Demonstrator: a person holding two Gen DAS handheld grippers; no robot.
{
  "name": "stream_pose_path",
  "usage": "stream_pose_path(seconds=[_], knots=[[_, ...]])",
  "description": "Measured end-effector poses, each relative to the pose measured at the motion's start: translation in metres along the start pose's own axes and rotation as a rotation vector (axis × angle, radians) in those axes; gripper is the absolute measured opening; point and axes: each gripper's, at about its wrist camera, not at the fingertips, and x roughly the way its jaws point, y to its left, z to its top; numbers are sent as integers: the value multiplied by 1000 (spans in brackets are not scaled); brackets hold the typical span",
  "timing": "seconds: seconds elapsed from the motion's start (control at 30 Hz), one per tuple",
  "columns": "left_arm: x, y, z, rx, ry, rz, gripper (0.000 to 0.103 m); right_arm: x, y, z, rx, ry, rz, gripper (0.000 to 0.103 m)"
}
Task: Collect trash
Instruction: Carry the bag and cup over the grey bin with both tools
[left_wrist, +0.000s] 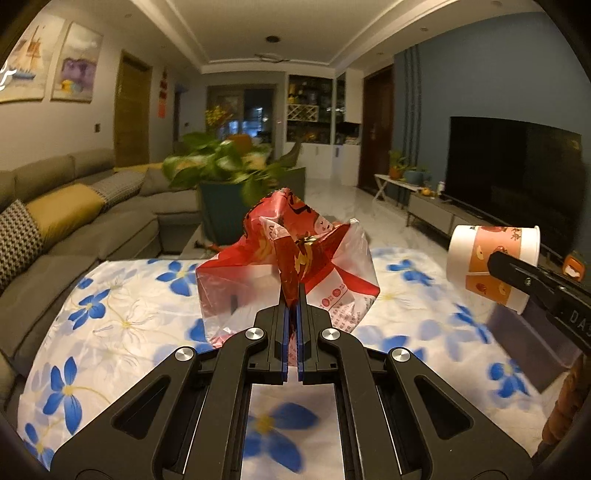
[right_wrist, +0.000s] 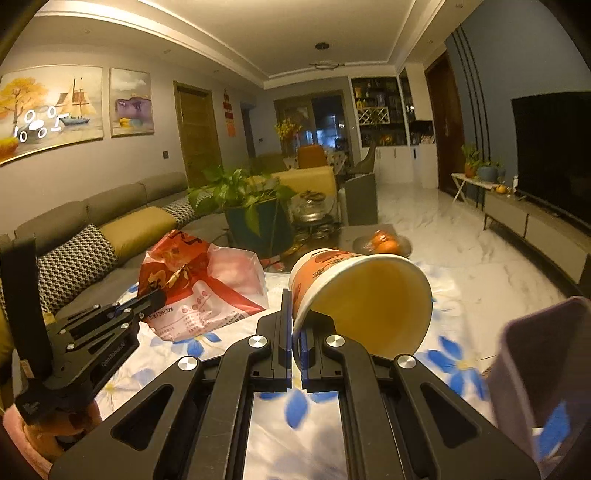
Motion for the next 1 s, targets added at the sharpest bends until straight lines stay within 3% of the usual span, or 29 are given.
stream_pose_path(seconds=[0.27, 0.57, 0.77, 1.0], knots=[[-35, -84, 9, 59, -31, -143, 2, -72, -57, -5, 21, -59, -115, 4], [-34, -184, 3, 93, -22, -324, 2, -131, -141, -17, 113, -125, -310, 4], [-10, -238, -10, 85, 27, -405, 2, -134, -173, -29, 122, -126, -390, 4], [13, -273, -28, 109, 64, -455, 3, -125, -194, -46, 135, -93, -404, 4]])
